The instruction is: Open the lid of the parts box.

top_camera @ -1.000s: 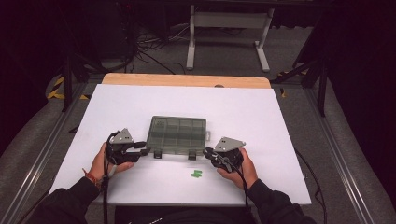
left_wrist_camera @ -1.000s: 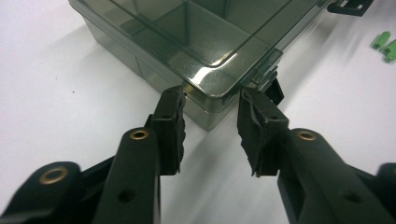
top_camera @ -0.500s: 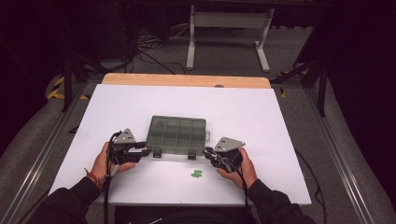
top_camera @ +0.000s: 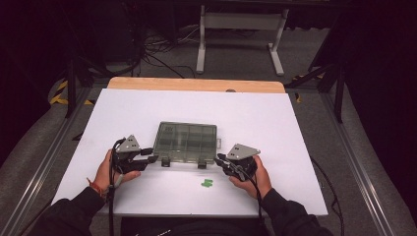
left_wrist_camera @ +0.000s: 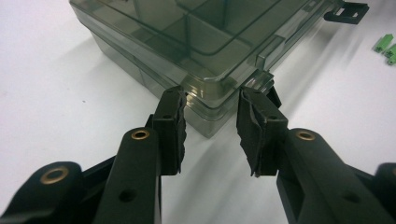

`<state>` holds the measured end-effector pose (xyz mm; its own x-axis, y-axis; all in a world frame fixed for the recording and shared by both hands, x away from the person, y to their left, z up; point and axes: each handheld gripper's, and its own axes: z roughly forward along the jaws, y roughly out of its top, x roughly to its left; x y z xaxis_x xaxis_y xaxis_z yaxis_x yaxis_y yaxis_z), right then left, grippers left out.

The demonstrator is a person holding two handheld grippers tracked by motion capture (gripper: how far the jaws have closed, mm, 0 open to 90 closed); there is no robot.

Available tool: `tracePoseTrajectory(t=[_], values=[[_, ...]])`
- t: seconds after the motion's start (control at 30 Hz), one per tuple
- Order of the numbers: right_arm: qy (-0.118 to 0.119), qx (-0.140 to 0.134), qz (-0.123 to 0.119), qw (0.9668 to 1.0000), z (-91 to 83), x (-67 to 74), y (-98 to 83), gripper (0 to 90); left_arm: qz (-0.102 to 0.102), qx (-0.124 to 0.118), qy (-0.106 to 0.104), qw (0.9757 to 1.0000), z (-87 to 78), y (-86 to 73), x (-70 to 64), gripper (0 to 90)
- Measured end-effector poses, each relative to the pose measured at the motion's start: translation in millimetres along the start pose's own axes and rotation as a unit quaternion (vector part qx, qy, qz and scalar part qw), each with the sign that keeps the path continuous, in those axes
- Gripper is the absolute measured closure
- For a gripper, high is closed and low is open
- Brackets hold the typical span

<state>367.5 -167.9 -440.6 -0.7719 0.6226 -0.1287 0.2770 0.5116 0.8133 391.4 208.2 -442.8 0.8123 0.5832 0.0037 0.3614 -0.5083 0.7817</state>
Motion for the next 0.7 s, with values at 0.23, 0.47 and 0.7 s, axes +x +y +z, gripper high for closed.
tracePoseTrajectory(t=[0.23, 0.47, 0.7], values=[[-0.014, -0.005, -0.021, 0.9997, -0.4, 2.9, 3.1, 82.2, 0.010, -0.005, 0.010, 0.9999, -7.0, -0.8, 0.3, 73.5], [-0.015, -0.010, -0.027, 0.9995, -1.0, 3.0, 5.7, 90.0, 0.024, -0.001, 0.013, 0.9996, -3.4, 2.7, -0.7, 89.3], [-0.020, -0.014, -0.016, 0.9996, 0.0, 1.4, 7.1, 87.3, 0.018, -0.005, 0.026, 0.9995, -2.5, 3.7, 3.5, 86.8]])
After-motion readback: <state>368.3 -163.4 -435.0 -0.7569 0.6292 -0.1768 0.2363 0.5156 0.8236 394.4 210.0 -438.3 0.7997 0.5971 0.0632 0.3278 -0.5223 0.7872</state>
